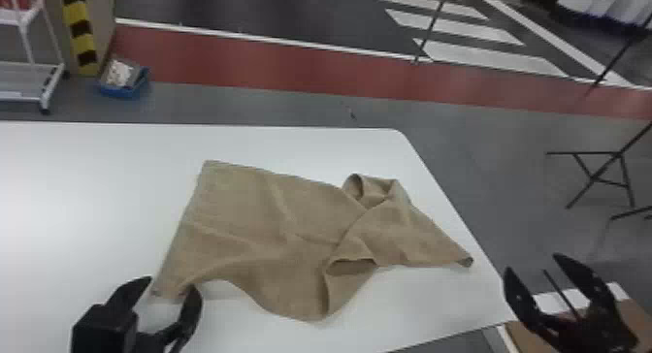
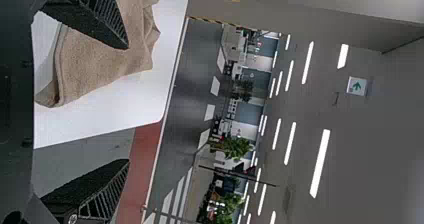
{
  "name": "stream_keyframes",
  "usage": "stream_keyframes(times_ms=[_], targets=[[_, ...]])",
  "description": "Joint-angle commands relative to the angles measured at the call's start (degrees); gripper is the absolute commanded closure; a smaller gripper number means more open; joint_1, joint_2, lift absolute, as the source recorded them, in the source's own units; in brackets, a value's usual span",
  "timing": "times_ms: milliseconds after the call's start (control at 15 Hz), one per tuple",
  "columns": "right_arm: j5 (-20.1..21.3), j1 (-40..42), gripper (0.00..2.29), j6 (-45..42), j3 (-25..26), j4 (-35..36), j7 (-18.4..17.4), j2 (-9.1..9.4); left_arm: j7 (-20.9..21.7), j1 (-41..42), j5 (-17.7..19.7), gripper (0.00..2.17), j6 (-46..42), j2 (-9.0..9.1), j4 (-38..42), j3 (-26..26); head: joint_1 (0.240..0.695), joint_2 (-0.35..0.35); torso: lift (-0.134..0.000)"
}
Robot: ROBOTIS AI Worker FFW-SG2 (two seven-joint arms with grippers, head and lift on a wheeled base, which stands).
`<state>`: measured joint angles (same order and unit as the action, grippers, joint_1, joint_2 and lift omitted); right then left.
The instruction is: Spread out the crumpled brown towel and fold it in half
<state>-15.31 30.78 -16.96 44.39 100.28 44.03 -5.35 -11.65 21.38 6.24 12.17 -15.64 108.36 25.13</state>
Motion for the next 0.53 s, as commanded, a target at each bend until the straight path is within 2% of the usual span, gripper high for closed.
stream_keyframes(times_ms=[0, 467], targets=[[-0.07, 0.16, 0.07, -0.12, 0.0, 0.0, 0.0, 0.08, -0.04, 0.06, 0.09, 0.42, -0.61, 0.0, 0.45, -0.08, 0.695, -0.35, -0.125], [0.01, 0.16, 0.07, -0.3, -0.18, -0.35, 0.0, -0.01, -1.8, 0.85, 0.61, 0.42, -2.72, -0.44, 1.5, -2.19, 0.695, -0.35, -0.125]])
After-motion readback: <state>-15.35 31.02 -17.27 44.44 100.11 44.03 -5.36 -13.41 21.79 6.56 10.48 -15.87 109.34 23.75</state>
